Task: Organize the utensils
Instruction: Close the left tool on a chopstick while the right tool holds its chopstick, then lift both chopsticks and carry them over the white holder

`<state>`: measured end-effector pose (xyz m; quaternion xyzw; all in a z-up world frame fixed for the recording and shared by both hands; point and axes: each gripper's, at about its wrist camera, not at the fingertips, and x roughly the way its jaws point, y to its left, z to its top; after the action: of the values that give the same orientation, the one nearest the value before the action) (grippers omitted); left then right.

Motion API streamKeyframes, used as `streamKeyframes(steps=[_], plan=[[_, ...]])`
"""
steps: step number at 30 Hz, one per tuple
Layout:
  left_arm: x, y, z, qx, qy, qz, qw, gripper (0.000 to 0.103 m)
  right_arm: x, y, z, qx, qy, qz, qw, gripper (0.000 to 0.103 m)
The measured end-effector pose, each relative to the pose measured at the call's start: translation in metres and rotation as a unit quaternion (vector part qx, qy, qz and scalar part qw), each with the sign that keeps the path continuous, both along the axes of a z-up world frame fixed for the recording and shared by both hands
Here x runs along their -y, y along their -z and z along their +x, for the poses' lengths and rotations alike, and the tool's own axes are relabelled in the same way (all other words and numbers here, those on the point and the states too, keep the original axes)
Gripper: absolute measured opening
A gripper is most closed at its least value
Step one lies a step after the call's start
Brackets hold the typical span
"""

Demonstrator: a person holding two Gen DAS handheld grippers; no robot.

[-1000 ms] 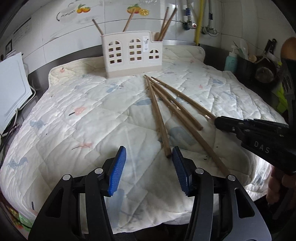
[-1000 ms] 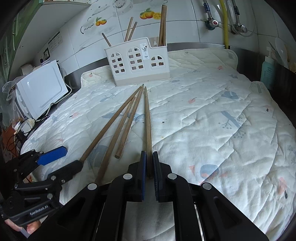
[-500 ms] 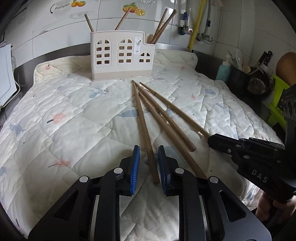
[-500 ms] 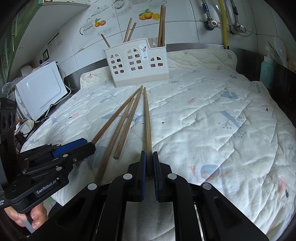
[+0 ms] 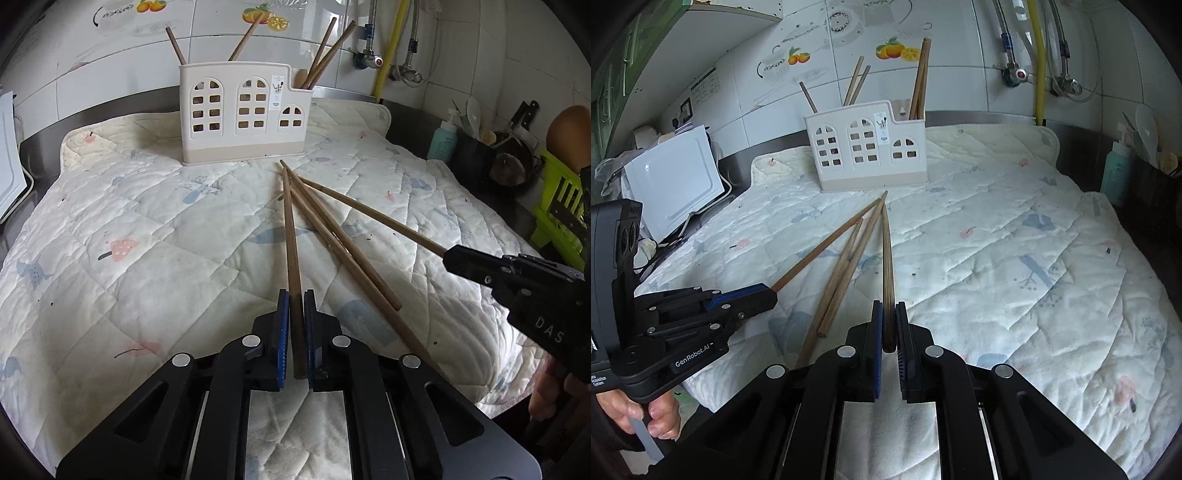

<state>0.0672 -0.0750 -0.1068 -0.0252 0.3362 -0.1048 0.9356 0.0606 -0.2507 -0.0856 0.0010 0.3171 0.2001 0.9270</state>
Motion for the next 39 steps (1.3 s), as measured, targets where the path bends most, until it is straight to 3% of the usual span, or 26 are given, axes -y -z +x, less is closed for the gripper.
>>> streamKeyframes(steps=[7, 14, 28, 35, 39], plan=[[-0.023, -0.029, -0.010, 0.039, -0.008, -0.023, 0.9989, 0.005, -0.001, -0.052, 0.000, 0.055, -0.015, -0.024, 0.998, 0.007], [-0.042, -0.071, -0.005, 0.086, -0.010, -0.025, 0.9959, 0.005, -0.006, -0.112, 0.027, 0.079, -0.048, -0.024, 0.995, 0.007], [-0.071, -0.133, 0.033, 0.119, -0.015, -0.026, 0.9925, 0.005, -0.033, -0.241, 0.100, 0.117, -0.086, -0.052, 0.988, 0.007], [-0.084, -0.154, 0.048, 0.129, -0.016, -0.017, 0.9914, 0.005, -0.041, -0.276, 0.136, 0.127, -0.071, -0.080, 0.986, 0.007], [-0.090, -0.173, 0.055, 0.146, -0.022, -0.016, 0.9890, 0.005, -0.046, -0.272, 0.162, 0.099, -0.063, -0.095, 0.989, 0.007]])
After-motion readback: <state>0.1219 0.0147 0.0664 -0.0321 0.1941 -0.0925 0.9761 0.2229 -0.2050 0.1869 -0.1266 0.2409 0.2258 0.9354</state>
